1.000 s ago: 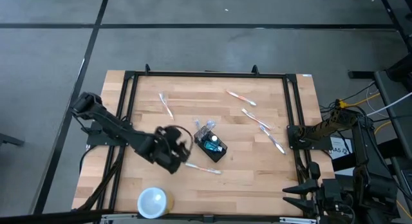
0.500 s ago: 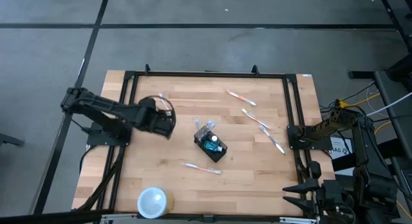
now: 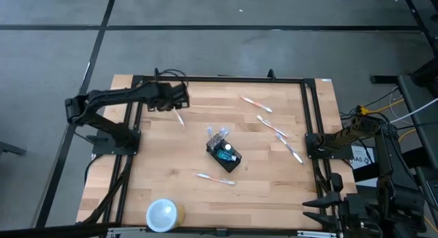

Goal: Pick & Place toothbrushing station
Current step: Put the orange toothbrush into the wire organizer

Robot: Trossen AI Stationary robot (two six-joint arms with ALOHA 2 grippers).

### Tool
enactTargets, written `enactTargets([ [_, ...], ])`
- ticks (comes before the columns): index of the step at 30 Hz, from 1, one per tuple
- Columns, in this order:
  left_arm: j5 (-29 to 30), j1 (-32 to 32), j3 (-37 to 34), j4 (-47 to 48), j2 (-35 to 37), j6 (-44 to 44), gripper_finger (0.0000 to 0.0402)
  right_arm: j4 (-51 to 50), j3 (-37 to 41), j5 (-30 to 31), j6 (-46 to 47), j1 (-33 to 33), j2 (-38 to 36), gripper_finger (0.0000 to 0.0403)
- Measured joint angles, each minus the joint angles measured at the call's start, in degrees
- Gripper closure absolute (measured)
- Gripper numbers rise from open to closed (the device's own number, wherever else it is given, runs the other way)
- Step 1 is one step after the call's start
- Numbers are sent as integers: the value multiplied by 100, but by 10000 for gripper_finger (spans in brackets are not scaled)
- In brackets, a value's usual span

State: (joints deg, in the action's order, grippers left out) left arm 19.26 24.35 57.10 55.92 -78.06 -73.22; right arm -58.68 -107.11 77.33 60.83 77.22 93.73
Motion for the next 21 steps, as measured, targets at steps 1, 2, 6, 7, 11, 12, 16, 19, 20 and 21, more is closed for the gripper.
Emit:
enactTargets([
  [1,-99,196,-117,-25,0,11,235,70,0,28,-69,10,0,303],
  [2,-226,382,-233,-64,0,47,235,127,-2,66,-140,11,0,303],
  [6,-738,827,-604,-593,-2,444,235,171,0,217,-237,15,0,303],
  [7,-885,898,-680,-715,-2,553,235,171,0,260,-239,15,0,303],
  [11,-1452,1173,-931,-834,-2,1042,235,171,0,282,-137,15,0,303],
  [12,-1535,1221,-1000,-818,-2,1124,235,171,0,283,-118,15,0,303],
  [16,-1604,1305,-1170,-1022,-2,1312,235,171,0,283,-71,-27,0,303],
  [19,-1849,1229,-1334,-1591,-2,1272,235,169,0,283,-60,-72,0,303],
  [20,-1913,1165,-1375,-1756,-2,1197,235,169,0,283,-56,-84,0,303],
  [21,-1947,1081,-1420,-1909,-2,1130,235,170,-1,281,-33,-96,0,303],
])
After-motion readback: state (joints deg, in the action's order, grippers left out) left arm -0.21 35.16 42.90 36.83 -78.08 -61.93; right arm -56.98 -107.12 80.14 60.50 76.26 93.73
